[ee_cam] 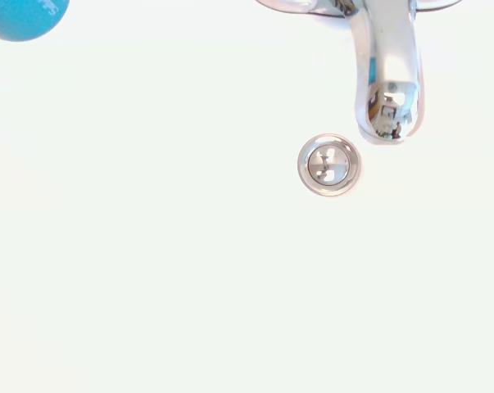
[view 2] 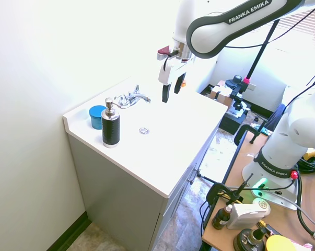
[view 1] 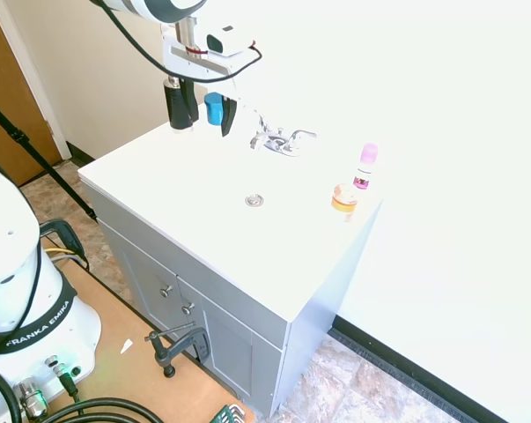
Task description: Turn on the cold water
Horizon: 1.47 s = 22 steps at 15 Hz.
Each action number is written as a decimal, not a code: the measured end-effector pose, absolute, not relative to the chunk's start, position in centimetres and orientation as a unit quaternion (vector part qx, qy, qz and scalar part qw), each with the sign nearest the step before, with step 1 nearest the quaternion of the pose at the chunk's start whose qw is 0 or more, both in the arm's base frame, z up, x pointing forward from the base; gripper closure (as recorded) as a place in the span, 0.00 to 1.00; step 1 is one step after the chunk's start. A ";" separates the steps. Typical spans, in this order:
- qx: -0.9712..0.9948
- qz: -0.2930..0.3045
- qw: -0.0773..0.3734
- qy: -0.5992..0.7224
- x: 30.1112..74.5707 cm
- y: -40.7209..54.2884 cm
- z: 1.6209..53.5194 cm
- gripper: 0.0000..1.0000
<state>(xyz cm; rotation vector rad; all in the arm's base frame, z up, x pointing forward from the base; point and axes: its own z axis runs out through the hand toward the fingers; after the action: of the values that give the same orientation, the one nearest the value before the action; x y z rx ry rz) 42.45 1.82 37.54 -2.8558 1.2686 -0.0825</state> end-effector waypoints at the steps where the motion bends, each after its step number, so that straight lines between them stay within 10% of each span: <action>1: -0.914 -0.026 0.008 0.406 42.5 1.8 37.5 0.00; 12: -0.821 -0.229 -0.015 0.523 54.7 -3.7 36.4 0.00; 22: -0.805 -0.242 -0.063 0.538 61.4 -7.5 31.9 0.00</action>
<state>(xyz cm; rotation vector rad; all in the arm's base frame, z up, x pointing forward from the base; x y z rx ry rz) 61.39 -7.50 31.93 -2.6343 1.7629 -0.7939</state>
